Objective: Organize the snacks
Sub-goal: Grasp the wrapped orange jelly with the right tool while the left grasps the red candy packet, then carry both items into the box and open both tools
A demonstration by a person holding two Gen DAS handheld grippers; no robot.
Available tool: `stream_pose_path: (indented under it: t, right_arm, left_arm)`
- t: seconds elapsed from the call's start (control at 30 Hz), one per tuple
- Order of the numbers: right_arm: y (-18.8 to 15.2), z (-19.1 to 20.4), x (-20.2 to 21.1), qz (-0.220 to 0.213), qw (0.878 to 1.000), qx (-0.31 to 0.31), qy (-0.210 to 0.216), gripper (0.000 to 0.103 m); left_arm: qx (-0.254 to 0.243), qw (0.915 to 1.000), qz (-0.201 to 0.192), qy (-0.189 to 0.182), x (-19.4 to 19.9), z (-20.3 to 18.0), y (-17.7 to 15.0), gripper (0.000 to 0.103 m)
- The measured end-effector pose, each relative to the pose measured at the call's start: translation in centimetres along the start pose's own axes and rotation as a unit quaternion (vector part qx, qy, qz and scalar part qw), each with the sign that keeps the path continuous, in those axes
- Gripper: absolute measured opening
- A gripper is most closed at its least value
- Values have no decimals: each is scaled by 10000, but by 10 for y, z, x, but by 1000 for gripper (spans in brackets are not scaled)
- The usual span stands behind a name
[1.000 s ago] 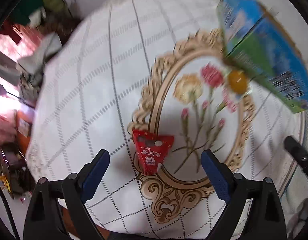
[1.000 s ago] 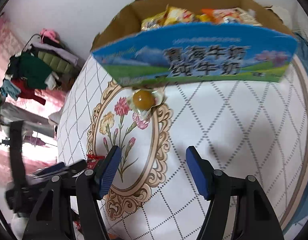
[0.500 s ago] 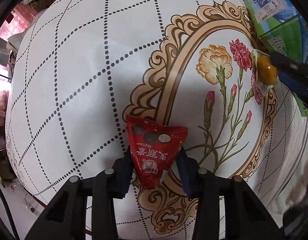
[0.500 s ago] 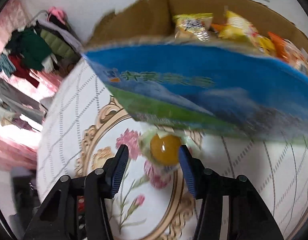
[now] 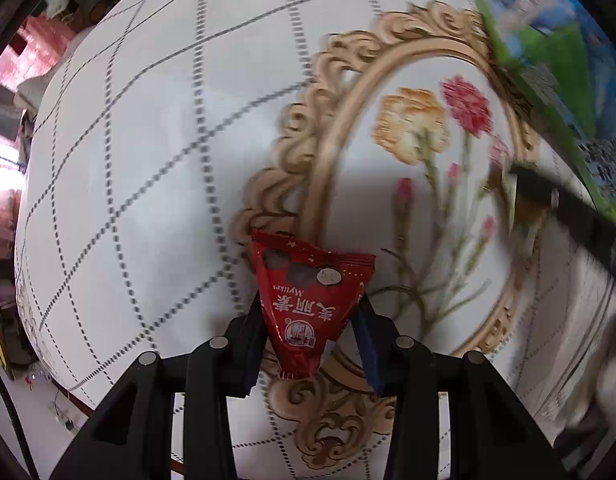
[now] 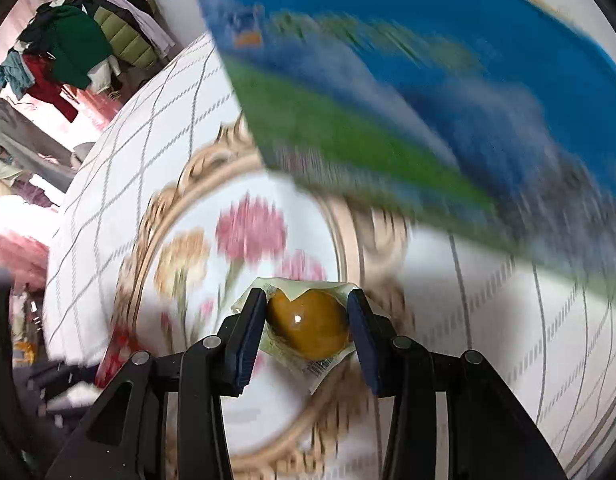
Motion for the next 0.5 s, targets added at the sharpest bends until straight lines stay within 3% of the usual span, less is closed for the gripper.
stream_pose_path:
  t: [0.3, 0.5]
  right_arm:
    - [-108, -51, 30, 576, 9945, -847, 212, 45]
    - [-135, -75, 23, 628, 9873, -1446, 175, 45]
  left_arm:
    - [-1074, 9936, 211, -266, -10, -84, -28, 37]
    - [-1492, 9881, 344, -116, -25, -107, -37, 38]
Point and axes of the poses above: each gripper's, at about its wrist camera, not at the fingertips, and x roughly against the way its jaws point, z to its left, y to its top, the point moved 6 cm from there along -x, roughly the way its jaws point, and after that the axes turned 2 degrees about -y, right-handed, at the moved point
